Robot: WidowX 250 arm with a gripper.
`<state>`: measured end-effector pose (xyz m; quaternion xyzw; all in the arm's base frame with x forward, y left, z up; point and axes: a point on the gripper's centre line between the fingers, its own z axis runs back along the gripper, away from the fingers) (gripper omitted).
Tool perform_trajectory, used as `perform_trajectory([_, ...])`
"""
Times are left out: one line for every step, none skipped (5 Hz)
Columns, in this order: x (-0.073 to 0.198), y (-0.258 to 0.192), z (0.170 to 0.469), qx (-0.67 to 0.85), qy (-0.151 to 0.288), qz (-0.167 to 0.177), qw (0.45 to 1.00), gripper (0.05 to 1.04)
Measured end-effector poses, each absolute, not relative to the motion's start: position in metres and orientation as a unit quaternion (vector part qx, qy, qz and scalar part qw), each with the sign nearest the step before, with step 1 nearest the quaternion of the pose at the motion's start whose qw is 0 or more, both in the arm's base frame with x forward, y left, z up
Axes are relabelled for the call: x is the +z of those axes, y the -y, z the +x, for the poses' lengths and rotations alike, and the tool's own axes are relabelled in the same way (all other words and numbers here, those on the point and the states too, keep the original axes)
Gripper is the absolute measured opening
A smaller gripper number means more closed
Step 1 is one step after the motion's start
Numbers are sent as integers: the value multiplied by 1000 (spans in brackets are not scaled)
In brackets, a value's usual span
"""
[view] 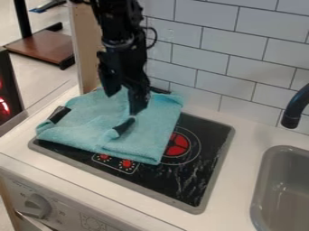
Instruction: Fold the cloth from right to left
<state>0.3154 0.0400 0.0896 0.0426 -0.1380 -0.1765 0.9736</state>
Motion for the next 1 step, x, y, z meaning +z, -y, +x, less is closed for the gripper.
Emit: perform_trajectory([90,-40,316,-180,139,44,973,999])
